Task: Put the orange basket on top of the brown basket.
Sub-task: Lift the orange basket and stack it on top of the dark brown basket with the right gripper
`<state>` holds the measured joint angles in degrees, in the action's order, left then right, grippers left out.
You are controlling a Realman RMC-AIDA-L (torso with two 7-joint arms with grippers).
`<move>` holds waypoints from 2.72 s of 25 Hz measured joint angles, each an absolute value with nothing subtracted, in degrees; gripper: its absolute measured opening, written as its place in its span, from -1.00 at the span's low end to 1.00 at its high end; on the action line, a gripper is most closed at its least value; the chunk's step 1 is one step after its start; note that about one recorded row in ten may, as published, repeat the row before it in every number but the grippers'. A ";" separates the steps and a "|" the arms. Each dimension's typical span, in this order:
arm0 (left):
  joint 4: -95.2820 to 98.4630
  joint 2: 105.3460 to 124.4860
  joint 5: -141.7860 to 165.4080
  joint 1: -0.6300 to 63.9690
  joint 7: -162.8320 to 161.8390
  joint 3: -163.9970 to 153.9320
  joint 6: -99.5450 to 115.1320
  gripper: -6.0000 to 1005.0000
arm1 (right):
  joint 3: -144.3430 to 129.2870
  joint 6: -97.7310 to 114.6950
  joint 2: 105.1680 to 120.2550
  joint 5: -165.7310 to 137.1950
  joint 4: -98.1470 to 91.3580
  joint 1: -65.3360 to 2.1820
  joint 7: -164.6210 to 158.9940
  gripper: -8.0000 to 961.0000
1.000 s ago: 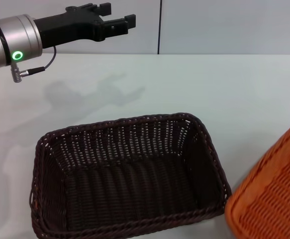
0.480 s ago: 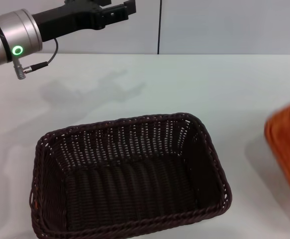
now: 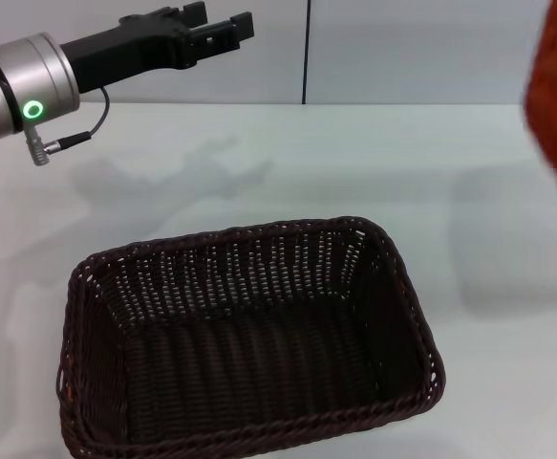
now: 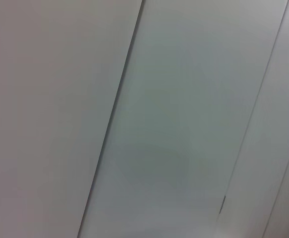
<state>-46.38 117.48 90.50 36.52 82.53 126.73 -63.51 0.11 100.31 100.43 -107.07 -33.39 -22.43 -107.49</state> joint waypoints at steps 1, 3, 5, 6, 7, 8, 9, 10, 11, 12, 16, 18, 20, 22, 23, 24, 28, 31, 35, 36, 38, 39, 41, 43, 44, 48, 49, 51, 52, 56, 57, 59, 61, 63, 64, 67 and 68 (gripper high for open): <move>-46.29 117.43 90.54 36.57 82.53 126.73 -63.41 0.66 | 0.22 100.48 101.71 -106.19 -33.09 -22.60 -107.39 -0.74; -46.18 117.36 90.57 36.61 82.56 126.74 -63.06 0.66 | -0.04 100.72 105.97 -102.44 -31.38 -23.20 -107.13 -0.74; -46.11 117.35 90.59 36.66 82.59 126.73 -62.84 0.66 | -0.15 100.79 107.51 -101.77 -30.96 -23.49 -106.75 -0.74; -46.08 117.34 90.60 36.70 82.66 126.71 -62.66 0.66 | -0.20 100.77 109.08 -101.56 -30.79 -23.84 -106.01 -0.74; -46.03 117.29 90.64 36.81 82.90 126.51 -62.47 0.66 | -0.27 100.68 110.46 -101.51 -30.81 -24.03 -105.08 -0.74; -45.95 117.11 90.72 36.96 83.10 126.33 -62.35 0.66 | -0.41 100.26 113.30 -101.36 -30.96 -24.23 -102.75 -0.74; -45.85 116.98 90.75 37.08 83.15 126.36 -62.22 0.66 | -0.41 100.26 113.30 -101.36 -30.96 -24.23 -102.75 -0.74; -45.80 116.90 90.75 37.13 83.18 126.44 -62.08 0.66 | -0.50 99.99 114.23 -101.33 -30.97 -24.26 -101.89 -0.74; -45.72 116.84 90.69 37.19 83.34 126.61 -61.91 0.66 | -0.59 99.64 115.15 -101.34 -30.87 -24.27 -101.04 -0.74; -45.66 116.84 90.58 37.22 83.53 126.82 -61.59 0.66 | -0.90 99.35 115.72 -101.43 -30.56 -24.28 -100.37 -0.74; -45.54 117.14 90.30 37.75 85.04 127.47 -58.89 0.65 | -3.86 98.02 117.45 -101.63 -28.10 -24.23 -96.97 -0.74; -45.30 117.31 90.39 38.58 85.39 127.45 -57.36 0.65 | -7.16 95.94 117.87 -101.66 -25.66 -24.17 -94.75 -0.74; -45.17 117.38 90.47 38.84 85.41 127.42 -56.83 0.65 | -8.14 95.49 117.98 -101.66 -24.76 -24.17 -94.20 -0.74; -45.17 117.38 90.47 38.84 85.41 127.42 -56.83 0.65 | -10.00 94.95 118.14 -101.68 -23.13 -24.31 -93.23 -0.74; -43.73 117.49 90.55 40.21 85.44 127.12 -55.11 0.65 | -12.03 94.59 118.20 -101.69 -21.80 -24.60 -92.48 -0.74; -43.14 117.50 90.56 40.60 85.45 127.15 -54.90 0.65 | -12.03 94.59 118.20 -101.69 -21.80 -24.60 -92.48 -0.74; -40.83 117.54 90.59 42.49 85.52 127.00 -53.36 0.65 | -16.53 93.55 118.38 -101.69 -19.19 -25.64 -90.79 -0.74; -40.33 117.58 90.61 43.00 85.52 126.86 -52.78 0.65 | -18.04 93.54 118.61 -101.69 -18.62 -26.24 -90.60 -0.74; -38.99 117.59 90.63 43.97 85.52 126.80 -52.41 0.65 | -20.22 93.67 118.66 -101.70 -16.03 -27.42 -89.55 -0.74; -38.71 117.60 90.63 44.16 85.52 126.80 -52.37 0.65 | -20.65 93.89 118.65 -101.69 -15.55 -27.55 -89.39 -0.74; -38.19 117.60 90.63 44.46 85.52 126.78 -52.16 0.65 | -21.59 94.93 118.73 -101.69 -13.99 -27.66 -88.46 -0.74; -37.94 117.60 90.63 44.69 85.52 126.77 -51.83 0.65 | -21.59 94.93 118.73 -101.69 -13.99 -27.66 -88.46 -0.73; -37.87 117.60 90.63 44.79 85.52 126.76 -51.31 0.65 | -21.70 96.04 118.76 -101.58 -13.01 -27.42 -87.52 -0.73; -37.85 117.63 90.63 44.88 85.51 126.75 -50.38 0.65 | -21.65 98.20 118.85 -101.38 -12.42 -26.53 -86.17 -0.73; -37.85 117.69 90.63 44.94 85.52 126.75 -49.60 0.65 | -21.65 98.20 118.85 -101.38 -12.42 -26.53 -86.17 -0.73; -37.33 117.73 90.61 45.51 85.51 126.73 -47.63 0.65 | -21.49 100.35 119.00 -101.31 -10.99 -24.41 -83.94 -0.73; -37.00 117.74 90.61 45.72 85.55 126.73 -47.26 0.65 | -21.58 100.57 119.01 -101.31 -10.45 -24.09 -83.45 -0.73; -36.52 117.75 90.61 46.00 85.82 126.73 -46.92 0.65 | -21.62 100.72 119.02 -101.31 -9.95 -23.83 -83.05 -0.73; -36.30 117.75 90.61 46.11 85.95 126.73 -46.80 0.65 | -21.64 100.80 119.03 -101.30 -9.54 -23.65 -82.74 -0.73; -35.24 117.77 90.61 46.50 86.51 126.73 -46.61 0.65 | -21.80 101.03 119.05 -101.52 -8.06 -23.39 -81.69 -0.72; -35.16 117.77 90.61 46.50 86.63 126.73 -46.58 0.65 | -21.96 101.05 119.05 -101.69 -7.79 -23.38 -81.44 -0.72; -35.06 117.77 90.61 46.50 86.76 126.73 -46.53 0.65 | -22.42 101.07 119.07 -102.01 -7.20 -23.33 -80.90 -0.72; -35.03 117.77 90.61 46.47 86.76 126.73 -46.53 0.65 | -22.70 101.05 119.08 -102.16 -6.87 -23.16 -80.55 -0.72; -35.01 117.76 90.61 46.22 86.77 126.73 -46.56 0.65 | -23.13 100.67 119.05 -102.40 -6.66 -22.88 -80.54 -0.72; -35.01 117.76 90.61 46.22 86.77 126.73 -46.56 0.65 | -23.13 100.67 119.05 -102.40 -6.66 -22.88 -80.54 -0.72; -34.95 117.73 90.62 46.01 86.79 126.73 -46.61 0.65 | -23.32 100.49 118.91 -102.99 -6.49 -22.95 -80.96 -0.72; -34.93 117.75 90.62 45.97 86.79 126.73 -46.71 0.65 | -23.35 100.43 118.82 -104.22 -6.59 -23.38 -81.45 -0.72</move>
